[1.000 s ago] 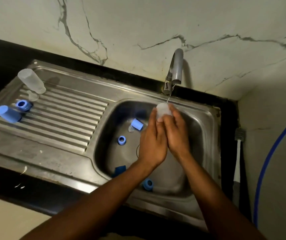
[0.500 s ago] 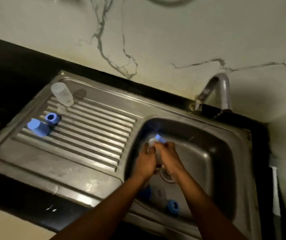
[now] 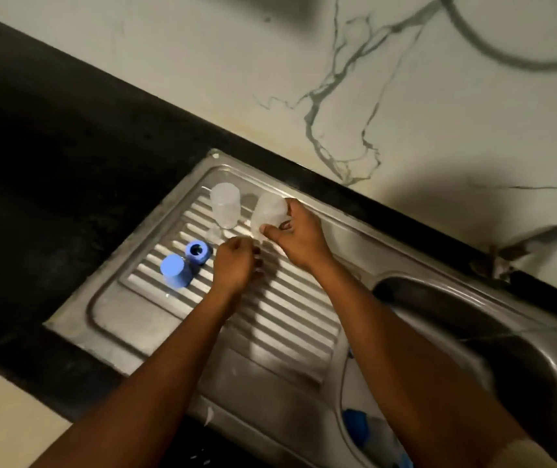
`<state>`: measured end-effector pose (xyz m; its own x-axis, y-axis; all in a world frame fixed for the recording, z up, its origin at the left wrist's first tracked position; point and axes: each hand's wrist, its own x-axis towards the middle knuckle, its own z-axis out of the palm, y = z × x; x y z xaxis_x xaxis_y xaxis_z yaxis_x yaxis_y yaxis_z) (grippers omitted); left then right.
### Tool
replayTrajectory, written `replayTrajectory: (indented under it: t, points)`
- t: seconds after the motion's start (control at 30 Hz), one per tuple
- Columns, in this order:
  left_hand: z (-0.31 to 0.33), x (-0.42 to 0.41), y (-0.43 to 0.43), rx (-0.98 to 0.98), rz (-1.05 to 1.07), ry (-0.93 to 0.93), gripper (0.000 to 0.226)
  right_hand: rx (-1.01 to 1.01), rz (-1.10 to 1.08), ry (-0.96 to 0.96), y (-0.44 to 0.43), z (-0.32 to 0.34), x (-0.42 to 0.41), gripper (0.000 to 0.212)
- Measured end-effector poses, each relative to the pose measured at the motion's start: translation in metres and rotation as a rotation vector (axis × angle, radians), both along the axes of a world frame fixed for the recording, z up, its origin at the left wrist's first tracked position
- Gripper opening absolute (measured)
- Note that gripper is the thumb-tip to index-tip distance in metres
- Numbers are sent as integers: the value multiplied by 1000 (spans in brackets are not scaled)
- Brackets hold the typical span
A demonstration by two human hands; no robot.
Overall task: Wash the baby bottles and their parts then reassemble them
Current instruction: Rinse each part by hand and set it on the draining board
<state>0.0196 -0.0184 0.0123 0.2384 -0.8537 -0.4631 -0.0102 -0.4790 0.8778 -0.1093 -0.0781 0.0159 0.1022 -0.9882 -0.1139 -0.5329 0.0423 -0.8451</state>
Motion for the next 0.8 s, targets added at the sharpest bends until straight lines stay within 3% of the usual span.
replayTrajectory:
  t: [0.07,0.13,0.43,0.67,0.8]
  points:
    - [-12,5,5,-34,-82,-178,21,26,-21,6,-5,-8,7,61]
    - [-15,7,6,-58,-121,-241,28,18,-48,23,-6,-15,10,59]
    - [-55,6,-13,-94,-160,-284,33,-3,-52,84,8,-34,16,69]
    - [-44,-1,-11,-102,-160,-359,46,34,-93,65,13,-42,11,64]
    - [-44,-3,-9,-111,-164,-392,51,33,-86,51,12,-39,8,71]
